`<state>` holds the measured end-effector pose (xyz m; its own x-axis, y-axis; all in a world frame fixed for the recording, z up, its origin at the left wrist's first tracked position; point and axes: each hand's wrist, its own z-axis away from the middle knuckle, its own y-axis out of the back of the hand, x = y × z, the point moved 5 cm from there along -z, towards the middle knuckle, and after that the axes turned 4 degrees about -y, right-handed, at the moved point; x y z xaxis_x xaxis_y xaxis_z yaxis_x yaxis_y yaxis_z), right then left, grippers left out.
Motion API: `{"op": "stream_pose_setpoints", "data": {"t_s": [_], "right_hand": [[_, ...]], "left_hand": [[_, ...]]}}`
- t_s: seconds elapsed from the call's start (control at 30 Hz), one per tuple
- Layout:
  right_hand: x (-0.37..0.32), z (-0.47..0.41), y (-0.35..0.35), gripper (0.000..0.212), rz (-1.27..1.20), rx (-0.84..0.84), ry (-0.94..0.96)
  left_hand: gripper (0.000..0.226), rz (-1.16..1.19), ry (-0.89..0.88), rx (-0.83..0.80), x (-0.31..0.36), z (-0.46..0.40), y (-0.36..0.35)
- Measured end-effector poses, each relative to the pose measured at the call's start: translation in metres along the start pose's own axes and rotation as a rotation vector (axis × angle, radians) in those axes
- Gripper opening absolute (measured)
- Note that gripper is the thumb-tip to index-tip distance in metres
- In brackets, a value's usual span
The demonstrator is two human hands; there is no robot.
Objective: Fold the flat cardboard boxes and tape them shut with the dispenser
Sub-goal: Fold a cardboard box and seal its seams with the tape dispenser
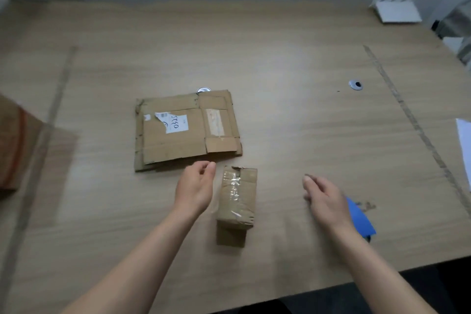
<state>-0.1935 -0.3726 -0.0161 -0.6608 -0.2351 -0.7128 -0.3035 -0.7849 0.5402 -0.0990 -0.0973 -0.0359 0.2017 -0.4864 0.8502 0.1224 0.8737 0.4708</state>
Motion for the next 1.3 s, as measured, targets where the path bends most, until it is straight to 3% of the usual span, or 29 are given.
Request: {"op": "stream_pose_setpoints", "data": {"t_s": [0.07,0.13,0.23,0.27,0.4,0.5,0.7,0.87,1.0,1.13,1.3], "right_hand": [[-0.006,0.008,-0.048,0.046,-0.026,-0.169,-0.119],[-0.008,0.014,-0.078,0.033,-0.006,-0.245,-0.148],[-0.008,0.020,-0.107,0.073,0.030,-0.280,-0.080],[-0.006,0.022,-0.113,0.075,0.057,-0.277,-0.051],[0.010,0.027,-0.132,0.042,0.197,-0.233,0.051],[0.024,0.025,-0.135,0.039,0.255,-0.217,0.046],[0.002,-0.004,-0.126,0.084,0.456,-0.129,0.059],[-0.004,-0.021,-0.139,0.052,0.399,-0.191,0.078],[-0.003,-0.019,-0.137,0.060,0.369,-0.207,0.082],[0.005,-0.013,-0.146,0.048,0.371,-0.212,0.080],[0.006,-0.008,-0.147,0.039,0.266,-0.190,0.061]], "left_hand": [[0.032,0.066,0.139,-0.138,-0.023,0.004,-0.008],[0.042,0.034,0.141,-0.238,-0.033,0.008,-0.015],[0.071,-0.100,0.091,-0.308,-0.041,0.010,-0.024],[0.072,-0.174,0.053,-0.324,-0.042,0.011,-0.028],[0.061,-0.334,-0.029,-0.405,-0.060,0.018,-0.051],[0.059,-0.419,-0.024,-0.386,-0.066,0.021,-0.054],[0.063,-0.403,-0.082,-0.371,-0.075,0.026,-0.055],[0.091,-0.260,0.010,-0.352,-0.087,0.027,-0.068],[0.093,-0.165,0.022,-0.375,-0.085,0.032,-0.071],[0.109,-0.244,-0.027,-0.344,-0.094,0.046,-0.077],[0.106,-0.327,0.018,-0.283,-0.092,0.055,-0.076]]}}
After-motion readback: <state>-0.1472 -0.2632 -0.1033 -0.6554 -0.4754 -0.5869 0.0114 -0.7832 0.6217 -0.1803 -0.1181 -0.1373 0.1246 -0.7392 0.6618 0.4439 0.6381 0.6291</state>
